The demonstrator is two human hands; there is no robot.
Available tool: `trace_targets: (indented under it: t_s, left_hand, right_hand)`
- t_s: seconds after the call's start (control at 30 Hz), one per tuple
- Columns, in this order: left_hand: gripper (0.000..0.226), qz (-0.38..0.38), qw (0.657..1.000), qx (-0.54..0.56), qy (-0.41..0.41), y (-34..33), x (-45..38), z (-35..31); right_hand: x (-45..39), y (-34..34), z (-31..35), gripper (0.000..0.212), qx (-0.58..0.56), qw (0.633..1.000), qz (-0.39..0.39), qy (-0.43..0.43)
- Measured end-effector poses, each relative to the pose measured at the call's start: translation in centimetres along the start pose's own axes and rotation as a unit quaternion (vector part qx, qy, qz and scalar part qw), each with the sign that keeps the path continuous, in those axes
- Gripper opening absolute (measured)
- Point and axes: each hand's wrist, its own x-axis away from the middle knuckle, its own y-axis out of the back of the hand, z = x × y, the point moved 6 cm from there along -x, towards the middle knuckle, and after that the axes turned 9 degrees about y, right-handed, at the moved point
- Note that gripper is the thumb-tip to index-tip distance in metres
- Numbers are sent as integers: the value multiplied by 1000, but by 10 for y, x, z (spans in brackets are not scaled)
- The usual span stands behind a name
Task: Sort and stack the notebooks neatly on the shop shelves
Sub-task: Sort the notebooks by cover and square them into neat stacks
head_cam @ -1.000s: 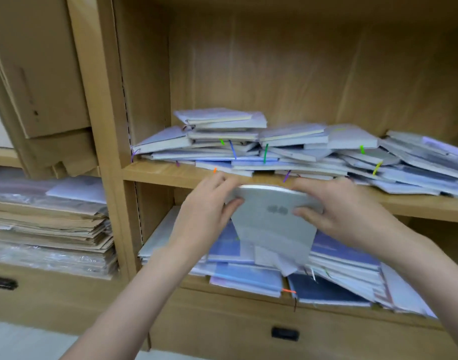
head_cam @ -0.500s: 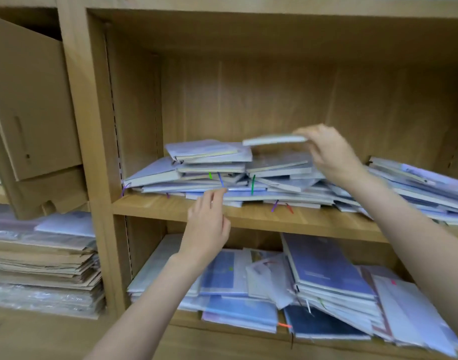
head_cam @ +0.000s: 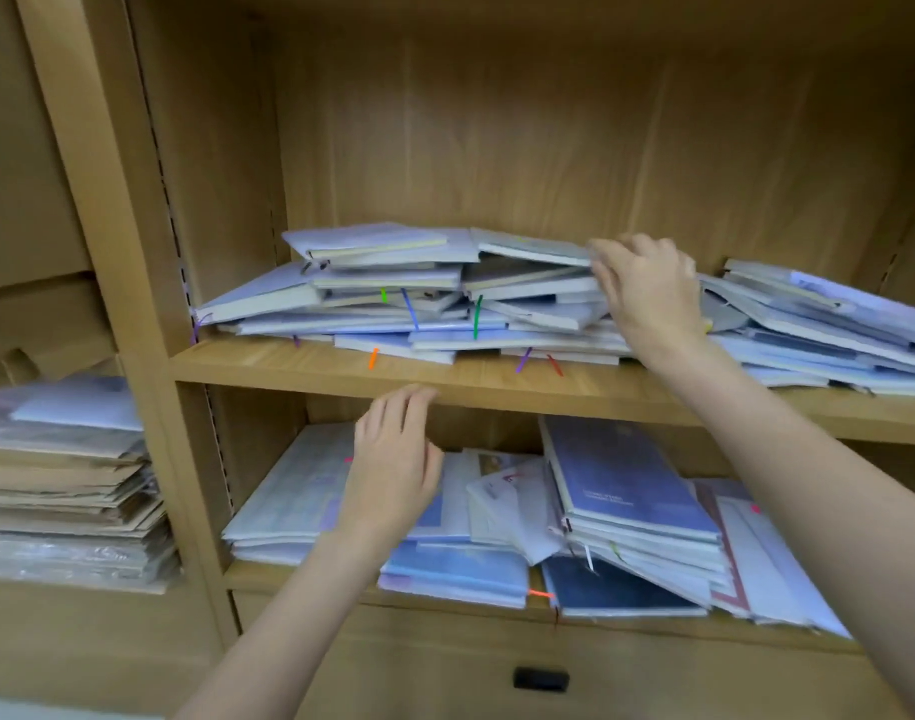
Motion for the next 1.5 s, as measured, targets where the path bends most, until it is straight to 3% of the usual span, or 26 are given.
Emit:
trace_targets:
  t_s: [0.07, 0.13, 0.2, 0.27, 0.37, 0.5, 0.6, 0.7, 0.83, 0.93, 1.03, 1.1, 1.23, 1.33, 1.5]
  left_hand:
    - [43, 10, 1000, 8, 16, -7, 26, 22]
    - [43, 48, 998, -22, 29, -22, 52, 55]
    - [45, 89, 992, -80, 47, -37, 72, 90]
    - [61, 133, 979, -138, 63, -50, 83, 122]
    - [78, 184, 961, -198, 59, -67, 94, 154]
    - [73, 159, 964, -210, 37, -85, 98, 178]
    - [68, 142, 965, -220, 13, -87, 98, 189]
    - [65, 155, 967, -203, 1, -83, 90, 197]
    - [51, 171, 968, -183, -6, -73, 70, 201]
    - [29, 107, 977, -181, 27, -52, 52, 197]
    - [25, 81, 977, -182, 75, -38, 32, 190]
    - [26, 90, 976, -173, 96, -36, 24, 189]
    - [24, 108, 976, -136, 130, -30, 14, 190]
    - [23, 126, 973, -118, 151, -26, 8, 187]
    - [22, 160, 969, -121, 146, -23, 4, 189]
  right_hand:
    - [37, 16, 25, 29, -93, 989, -110, 16]
    - [87, 15, 67, 24, -185, 969, -147, 71]
    - [131, -21, 108, 24, -222, 967, -64, 110]
    - [166, -79, 136, 24, -227, 964, 70, 123]
    - [199, -163, 156, 32, -245, 931, 238, 130]
    - [210, -233, 174, 35, -177, 883, 401, 169]
    - [198, -256, 174, 61, -97, 889, 392, 214]
    - [191, -265, 168, 70, -61, 877, 411, 241]
    - [187, -259, 170, 60, 23, 859, 390, 332]
    - [180, -251, 171, 33, 54, 855, 409, 316]
    - [185, -253, 201, 43, 55, 865, 419, 269]
    - [184, -255, 218, 56, 4, 890, 383, 249]
    - [174, -243, 201, 47, -62, 900, 382, 202]
    - [174, -220, 180, 41, -156, 921, 306, 185]
    - [178, -177, 145, 26, -304, 922, 186, 152]
